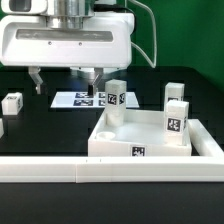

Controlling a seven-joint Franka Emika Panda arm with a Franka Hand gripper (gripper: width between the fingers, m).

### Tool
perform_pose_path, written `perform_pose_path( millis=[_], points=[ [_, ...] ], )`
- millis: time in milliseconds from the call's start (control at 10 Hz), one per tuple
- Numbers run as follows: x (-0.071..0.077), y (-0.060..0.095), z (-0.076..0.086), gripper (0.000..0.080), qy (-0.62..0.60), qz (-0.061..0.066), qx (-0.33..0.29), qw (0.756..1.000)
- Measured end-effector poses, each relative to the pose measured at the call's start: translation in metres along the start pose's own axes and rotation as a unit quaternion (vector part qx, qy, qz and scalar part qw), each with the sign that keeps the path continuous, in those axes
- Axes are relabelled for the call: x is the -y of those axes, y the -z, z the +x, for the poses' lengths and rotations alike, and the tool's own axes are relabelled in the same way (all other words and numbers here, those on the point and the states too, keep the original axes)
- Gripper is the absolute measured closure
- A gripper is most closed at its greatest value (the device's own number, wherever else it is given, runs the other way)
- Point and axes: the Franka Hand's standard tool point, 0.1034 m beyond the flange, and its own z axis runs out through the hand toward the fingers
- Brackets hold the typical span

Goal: Assemble square table

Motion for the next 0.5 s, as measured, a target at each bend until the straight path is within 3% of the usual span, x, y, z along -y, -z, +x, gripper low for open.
perform_pose_path(
  millis=[100,300,500],
  points=[
    [-0.013,-0.001,-0.006,0.015,0.005,-0.003,0.005,1.0],
    [-0.058,-0.005,-0.026,0.015,0.033,-0.009,0.014,0.999],
    [-0.091,-0.007,-0.04,0.015,0.031,-0.016,0.016,0.999]
  ],
)
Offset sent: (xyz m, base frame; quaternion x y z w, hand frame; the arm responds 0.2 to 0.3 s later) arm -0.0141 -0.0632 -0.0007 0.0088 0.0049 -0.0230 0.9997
